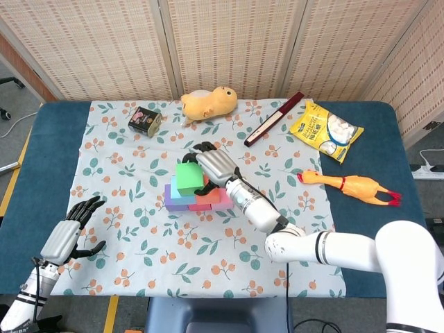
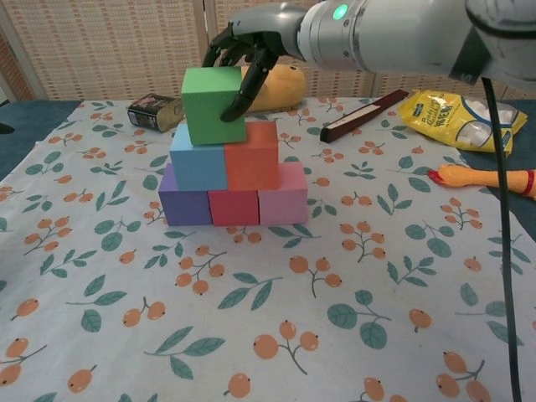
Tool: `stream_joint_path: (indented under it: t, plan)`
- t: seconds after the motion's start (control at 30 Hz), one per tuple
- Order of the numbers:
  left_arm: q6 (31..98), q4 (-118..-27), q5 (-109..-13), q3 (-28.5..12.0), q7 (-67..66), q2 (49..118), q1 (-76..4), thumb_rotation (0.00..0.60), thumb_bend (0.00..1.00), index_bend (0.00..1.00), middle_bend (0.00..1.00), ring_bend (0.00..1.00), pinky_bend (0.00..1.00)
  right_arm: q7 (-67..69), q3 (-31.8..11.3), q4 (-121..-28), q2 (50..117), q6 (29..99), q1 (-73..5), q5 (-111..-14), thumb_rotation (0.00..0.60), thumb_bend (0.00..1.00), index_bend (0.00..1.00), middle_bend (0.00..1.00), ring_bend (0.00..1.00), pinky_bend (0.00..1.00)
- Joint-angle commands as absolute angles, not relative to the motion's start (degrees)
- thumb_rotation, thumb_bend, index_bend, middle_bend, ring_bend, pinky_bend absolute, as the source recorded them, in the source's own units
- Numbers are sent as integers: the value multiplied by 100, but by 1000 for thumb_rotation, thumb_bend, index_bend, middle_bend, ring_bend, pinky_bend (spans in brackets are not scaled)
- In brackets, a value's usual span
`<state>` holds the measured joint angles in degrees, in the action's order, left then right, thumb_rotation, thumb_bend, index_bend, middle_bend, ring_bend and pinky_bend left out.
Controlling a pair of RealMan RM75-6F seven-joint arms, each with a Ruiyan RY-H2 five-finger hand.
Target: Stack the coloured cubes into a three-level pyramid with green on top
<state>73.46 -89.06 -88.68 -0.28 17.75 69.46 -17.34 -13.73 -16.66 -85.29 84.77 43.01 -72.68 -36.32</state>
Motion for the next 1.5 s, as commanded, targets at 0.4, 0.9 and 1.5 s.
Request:
stream_joint_path:
  t: [0.4, 0.9, 1.5]
  plan:
    - [7378, -8905, -8935, -7, 1775, 6952, -1747, 600, 300, 79, 0, 0, 48, -2004, -1617, -9024, 8357, 4832, -7305, -2971, 600, 76, 285, 327, 88, 0]
    - [7395, -8825, -8939, 16, 1843, 6981, -1735, 600, 304, 79, 0, 0, 48, -2284, -1649, -9049, 8430, 4870, -7435, -2556, 600, 75, 274, 327, 88, 0]
    - [7400, -8730, -8954, 41, 1904, 7039, -1731, 600, 303, 79, 0, 0, 48, -2478, -1623, -8942, 8548, 4885, -7496, -2452, 600, 75, 201, 326, 88, 0]
